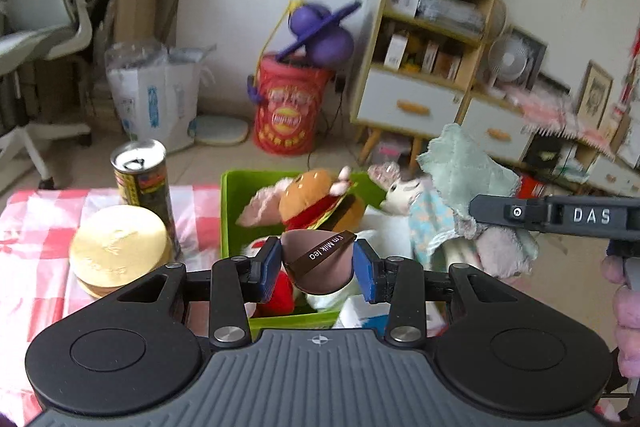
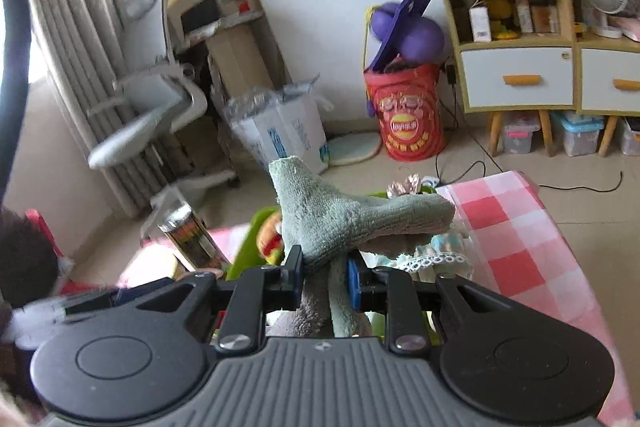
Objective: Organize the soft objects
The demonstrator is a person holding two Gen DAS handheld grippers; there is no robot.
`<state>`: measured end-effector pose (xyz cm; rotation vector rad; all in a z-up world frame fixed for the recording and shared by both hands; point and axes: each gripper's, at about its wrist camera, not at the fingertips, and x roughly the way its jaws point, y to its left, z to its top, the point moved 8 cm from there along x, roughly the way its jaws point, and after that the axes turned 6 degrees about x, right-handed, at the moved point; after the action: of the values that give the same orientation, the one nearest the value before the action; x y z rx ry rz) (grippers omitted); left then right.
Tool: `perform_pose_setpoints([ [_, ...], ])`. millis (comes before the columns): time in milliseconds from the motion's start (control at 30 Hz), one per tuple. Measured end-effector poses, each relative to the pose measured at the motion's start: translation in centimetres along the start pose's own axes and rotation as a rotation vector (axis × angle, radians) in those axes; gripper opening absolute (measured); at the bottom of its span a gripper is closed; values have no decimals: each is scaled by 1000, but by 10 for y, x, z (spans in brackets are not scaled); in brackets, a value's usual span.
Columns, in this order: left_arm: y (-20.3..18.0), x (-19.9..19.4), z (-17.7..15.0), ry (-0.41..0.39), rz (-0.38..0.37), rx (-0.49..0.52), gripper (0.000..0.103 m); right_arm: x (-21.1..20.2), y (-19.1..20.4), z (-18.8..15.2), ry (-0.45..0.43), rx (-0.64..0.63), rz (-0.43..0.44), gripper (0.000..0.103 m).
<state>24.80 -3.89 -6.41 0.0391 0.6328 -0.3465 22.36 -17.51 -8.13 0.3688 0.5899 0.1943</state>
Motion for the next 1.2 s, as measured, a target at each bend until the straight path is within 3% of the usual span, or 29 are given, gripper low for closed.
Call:
perform_pose_setpoints([
  [500,11,71,-18,207,37,47,37,80,-25,-21,184,-67,-84,12],
  [767,13,78,-20,219,36,35,38,95,-33,-34,233,-91,-122,13],
  [833,13,76,-18,202,21,33,41,93,-31,-34,234,-93,-125,13],
  [867,13,75,-17,195,16,28,48,92,-31,-33,232,-88,-127,14],
  [900,13,73,-16,187,15,21,58,90,-31,-32,233,-77,-125,17],
  [967,14,68,-13,164,16,10,66,87,-31,-29,233,-52,-120,21],
  [1133,9,53,-5,141,23,14,79,65,-28,-17,190,-35,-103,53],
  [1200,7,47,-3,133,29,19,81,54,-27,-12,168,-27,-99,57],
])
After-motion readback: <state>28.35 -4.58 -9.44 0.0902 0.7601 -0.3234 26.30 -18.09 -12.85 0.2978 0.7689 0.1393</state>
